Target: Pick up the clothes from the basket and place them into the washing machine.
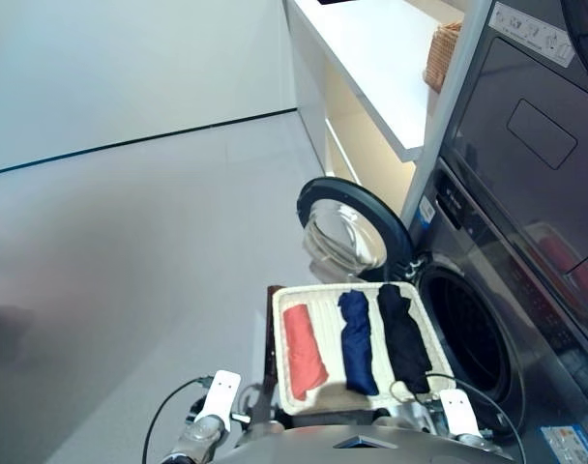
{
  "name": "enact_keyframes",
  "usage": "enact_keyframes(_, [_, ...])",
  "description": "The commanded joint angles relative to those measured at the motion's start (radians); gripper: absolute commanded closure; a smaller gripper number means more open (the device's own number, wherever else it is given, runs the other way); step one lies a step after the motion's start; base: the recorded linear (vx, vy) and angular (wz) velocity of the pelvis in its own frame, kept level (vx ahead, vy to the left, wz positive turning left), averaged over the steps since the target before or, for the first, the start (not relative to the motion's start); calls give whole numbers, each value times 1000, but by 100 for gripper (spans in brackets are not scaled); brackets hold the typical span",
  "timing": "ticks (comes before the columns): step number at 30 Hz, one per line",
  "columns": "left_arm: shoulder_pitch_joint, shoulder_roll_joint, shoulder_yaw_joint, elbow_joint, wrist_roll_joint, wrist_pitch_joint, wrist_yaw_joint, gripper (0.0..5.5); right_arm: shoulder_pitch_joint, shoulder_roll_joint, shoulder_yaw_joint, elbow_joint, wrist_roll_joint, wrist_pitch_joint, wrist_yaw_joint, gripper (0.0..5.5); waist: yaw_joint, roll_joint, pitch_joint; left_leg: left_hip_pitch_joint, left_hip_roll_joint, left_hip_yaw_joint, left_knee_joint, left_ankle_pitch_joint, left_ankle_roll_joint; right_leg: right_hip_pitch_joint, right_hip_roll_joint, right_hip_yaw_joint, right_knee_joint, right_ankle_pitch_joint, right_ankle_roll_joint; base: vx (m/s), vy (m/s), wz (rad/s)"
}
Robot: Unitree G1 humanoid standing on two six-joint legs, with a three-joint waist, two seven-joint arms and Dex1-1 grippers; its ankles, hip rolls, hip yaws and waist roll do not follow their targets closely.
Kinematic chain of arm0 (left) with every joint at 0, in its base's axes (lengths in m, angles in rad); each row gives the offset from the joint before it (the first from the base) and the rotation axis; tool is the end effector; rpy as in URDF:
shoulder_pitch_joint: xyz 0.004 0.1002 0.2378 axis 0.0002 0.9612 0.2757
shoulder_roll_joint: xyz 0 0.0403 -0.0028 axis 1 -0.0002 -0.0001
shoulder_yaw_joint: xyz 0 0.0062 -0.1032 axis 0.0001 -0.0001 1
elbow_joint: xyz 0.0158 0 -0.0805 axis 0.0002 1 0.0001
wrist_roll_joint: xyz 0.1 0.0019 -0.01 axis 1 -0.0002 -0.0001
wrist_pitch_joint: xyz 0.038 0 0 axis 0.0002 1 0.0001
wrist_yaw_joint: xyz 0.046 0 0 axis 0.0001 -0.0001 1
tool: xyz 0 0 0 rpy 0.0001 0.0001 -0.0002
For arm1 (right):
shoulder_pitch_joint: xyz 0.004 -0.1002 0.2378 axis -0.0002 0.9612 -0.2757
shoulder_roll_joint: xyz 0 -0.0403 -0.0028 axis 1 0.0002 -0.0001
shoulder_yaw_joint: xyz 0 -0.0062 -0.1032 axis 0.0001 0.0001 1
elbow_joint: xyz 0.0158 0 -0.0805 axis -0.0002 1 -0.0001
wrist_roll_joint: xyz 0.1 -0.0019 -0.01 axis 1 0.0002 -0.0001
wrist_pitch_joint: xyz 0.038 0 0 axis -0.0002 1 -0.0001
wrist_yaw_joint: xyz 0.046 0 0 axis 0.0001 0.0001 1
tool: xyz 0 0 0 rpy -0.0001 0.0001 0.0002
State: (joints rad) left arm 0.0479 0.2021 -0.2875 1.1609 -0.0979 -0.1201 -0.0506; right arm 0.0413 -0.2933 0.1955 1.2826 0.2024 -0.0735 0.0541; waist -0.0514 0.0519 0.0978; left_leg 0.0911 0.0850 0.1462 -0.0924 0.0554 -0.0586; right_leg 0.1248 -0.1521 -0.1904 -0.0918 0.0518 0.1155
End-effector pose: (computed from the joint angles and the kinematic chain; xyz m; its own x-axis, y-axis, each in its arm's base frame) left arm 0.0685 0.1973 -0.1182 0.4360 0.0010 -0.8999 0.2131 0.9715 0.1043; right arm 0.0494 -0.2427 -0.1145 0.3091 -0.1697 -0.9357 -0.0164 0.9828 -0.1837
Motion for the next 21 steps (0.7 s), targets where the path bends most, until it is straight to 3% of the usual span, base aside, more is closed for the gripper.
enact_keyframes(1, [-85, -9, -20, 7, -6, -32, 20, 0, -80, -6, -9, 43, 17, -25, -13, 0, 20, -24, 62, 85, 24, 28, 5, -86, -32, 29, -91, -47, 5, -8, 67, 0, 0, 0])
enact_keyframes(7, [-81, -19, 1, -66, -90, -50, 59, 0, -93, 1, -23, -17, 68, -59, -47, 0, 23, -26, 79, 76, 22, 21, 5, -81, -30, 25, -94, -51, 5, -5, 66, -8, -1, 1])
enact_keyframes(12, [-47, -7, 22, -298, -224, -90, 89, 0, -12, -1, 20, -460, 88, -114, -80, 0, 13, -37, 116, 60, 23, 21, 5, -67, -29, 1, -90, -33, 14, 1, 65, -69, -16, -5])
enact_keyframes(16, [-47, -10, 0, -435, -327, -101, 101, 0, 36, -39, 57, -738, 75, -124, -75, 0, 5, -42, 145, 48, 24, 24, 5, -59, -26, -29, -90, -19, 39, -2, 65, -48, 1, -12])
enact_keyframes(18, [-69, 1, -22, -527, -362, -110, 116, 0, 26, -57, 74, -882, 88, -133, -77, 0, -1, -45, 179, 29, 26, 21, 18, -54, -23, -70, -91, -1, 77, -5, 62, -155, 7, -87])
enact_keyframes(21, [-156, 27, -53, -617, -383, -133, 177, 0, -71, -76, 117, -991, 110, -153, -115, 0, -2, -59, 266, -96, 42, 11, 152, -69, -20, -200, -92, 41, 196, -24, 50, -292, -30, -204])
